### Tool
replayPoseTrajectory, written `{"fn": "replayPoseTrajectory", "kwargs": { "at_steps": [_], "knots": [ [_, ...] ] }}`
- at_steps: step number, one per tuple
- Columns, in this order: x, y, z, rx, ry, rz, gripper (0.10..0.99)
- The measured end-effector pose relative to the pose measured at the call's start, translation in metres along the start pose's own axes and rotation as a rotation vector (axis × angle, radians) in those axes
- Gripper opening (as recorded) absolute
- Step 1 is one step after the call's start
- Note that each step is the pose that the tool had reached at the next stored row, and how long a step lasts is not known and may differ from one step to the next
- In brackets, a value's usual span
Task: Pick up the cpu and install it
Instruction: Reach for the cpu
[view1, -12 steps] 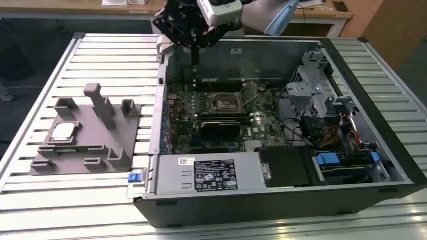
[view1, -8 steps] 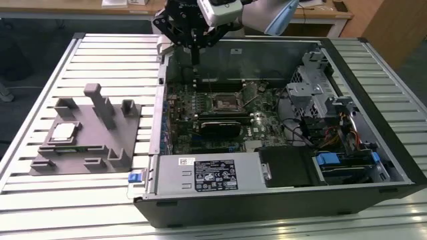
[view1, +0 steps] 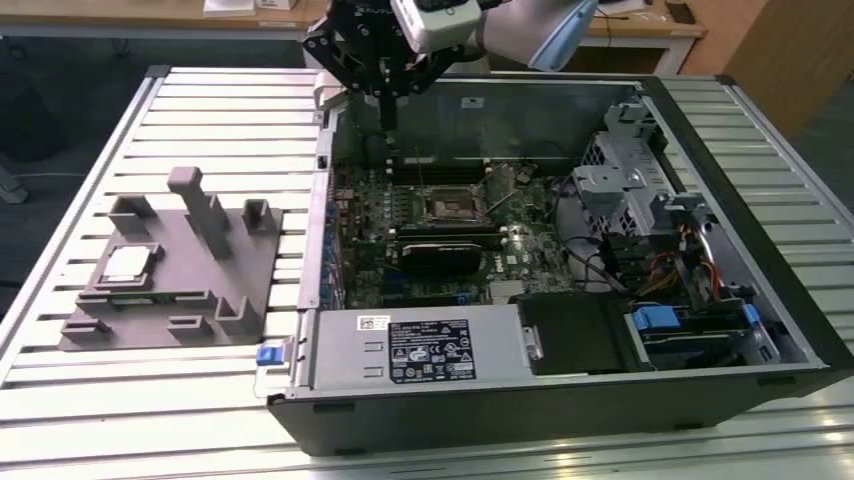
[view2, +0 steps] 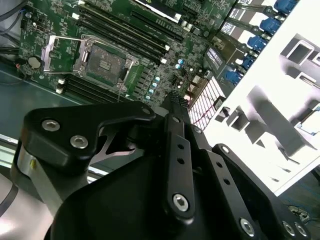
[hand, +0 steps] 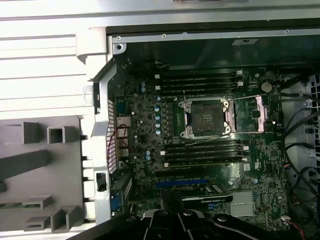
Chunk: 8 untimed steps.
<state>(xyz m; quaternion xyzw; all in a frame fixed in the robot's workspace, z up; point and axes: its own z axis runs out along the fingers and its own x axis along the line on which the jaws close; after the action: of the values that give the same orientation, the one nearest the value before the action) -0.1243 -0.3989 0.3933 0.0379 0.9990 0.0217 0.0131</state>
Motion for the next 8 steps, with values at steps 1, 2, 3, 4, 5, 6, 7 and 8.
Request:
{"fn": "replayPoseTrajectory", "kwargs": {
  "at_steps": [1, 2, 3, 4, 5, 6, 7, 8],
  "knots": [
    [0.0003, 0.0, 0.0, 0.0, 0.0, 0.0, 0.106],
    [0.0005, 0.0, 0.0, 0.0, 0.0, 0.0, 0.106],
    [0.0008, -0.0001, 0.0, 0.0, 0.0, 0.0, 0.106],
    [0.001, -0.0001, 0.0, 0.0, 0.0, 0.0, 0.106],
    [0.0011, -0.0001, 0.0, 0.0, 0.0, 0.0, 0.106],
    [0.0012, -0.0001, 0.0, 0.0, 0.0, 0.0, 0.106],
    [0.0014, -0.0001, 0.0, 0.0, 0.0001, 0.0, 0.106],
    [0.0017, -0.0001, 0.0, 0.0, 0.0, 0.0, 0.106]
  ]
}}
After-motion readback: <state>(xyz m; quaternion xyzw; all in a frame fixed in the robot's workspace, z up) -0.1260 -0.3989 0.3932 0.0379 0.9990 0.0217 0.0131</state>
